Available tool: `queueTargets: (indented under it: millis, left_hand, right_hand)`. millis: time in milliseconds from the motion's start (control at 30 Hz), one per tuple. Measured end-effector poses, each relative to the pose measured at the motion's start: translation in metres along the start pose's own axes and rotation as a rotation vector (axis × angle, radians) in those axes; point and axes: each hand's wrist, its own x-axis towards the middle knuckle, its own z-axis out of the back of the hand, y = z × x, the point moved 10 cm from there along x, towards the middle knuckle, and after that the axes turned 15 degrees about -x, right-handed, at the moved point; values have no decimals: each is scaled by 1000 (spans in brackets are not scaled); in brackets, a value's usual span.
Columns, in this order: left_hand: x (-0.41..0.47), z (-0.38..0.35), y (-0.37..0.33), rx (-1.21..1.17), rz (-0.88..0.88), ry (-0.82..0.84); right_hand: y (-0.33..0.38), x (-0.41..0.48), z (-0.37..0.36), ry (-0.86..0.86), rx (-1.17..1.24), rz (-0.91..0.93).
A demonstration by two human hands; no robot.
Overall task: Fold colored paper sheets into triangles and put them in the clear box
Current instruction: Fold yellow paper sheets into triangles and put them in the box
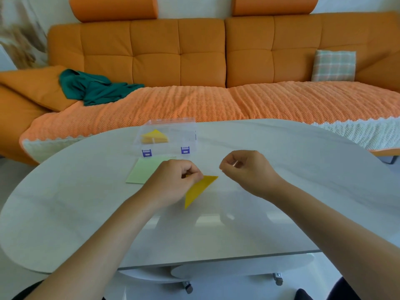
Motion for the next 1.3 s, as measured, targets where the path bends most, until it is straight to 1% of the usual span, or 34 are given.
queueTargets:
  millis: [67,133,200,267,300,367,433,467,567,633,733,867,1000,1067,1167,1233,1300]
  left_hand:
    - [-2,-8,-3,-46,-1,10]
    - [-3,-3,-4,-202,5,-77]
    - [-5,2,2,-396,61,-192]
    - [-10,-3,9,-553,134,-229]
    - [-12,-6,12,-589,149,-236]
    - [-13,-8,12,-560,128,-240]
    - [-10,-8,8,-437,72,-212]
    - [-9,-9,7,-399,64,-183]
    - [-8,-17,5,-383,86,-82]
    - [-8,-14,5,-400,102,-87]
    - [-8,-8,7,-422,116,-123]
    - [-10,-10,2,-274,48,-114]
    - [-10,-8,-5,-215,0,-125]
    - [-10,-8,-4,-272,27,-121]
    - [-8,-5,1,-346,90,-81]
    - [-8,-1,5,-306,109,-42]
    - [-9,7,12,-183,112,-10]
  right_hand:
    - [12,-1,-14,80,32,55]
    - [14,-2,-21,126,78,40]
    - [9,-1,-16,87,155,-20]
    - [2,-2,-13,50,220,-79]
    - [1,-3,-14,57,225,-99]
    - [0,-4,-20,109,162,-111]
    - [1,-6,-25,154,77,-94]
    - [2,-7,-26,158,67,-82]
    - [9,-8,-25,129,94,-31]
    - [10,-8,-24,106,92,-24]
    - [6,-8,-21,96,126,-71]
    - [12,-10,-24,127,134,-46]
    - [15,-8,-21,91,134,-41]
    - [14,-7,-19,69,177,-57]
    - [5,-3,-8,-22,254,-115]
    - [-2,0,0,-77,281,-154]
    - [-7,2,6,-110,270,-180]
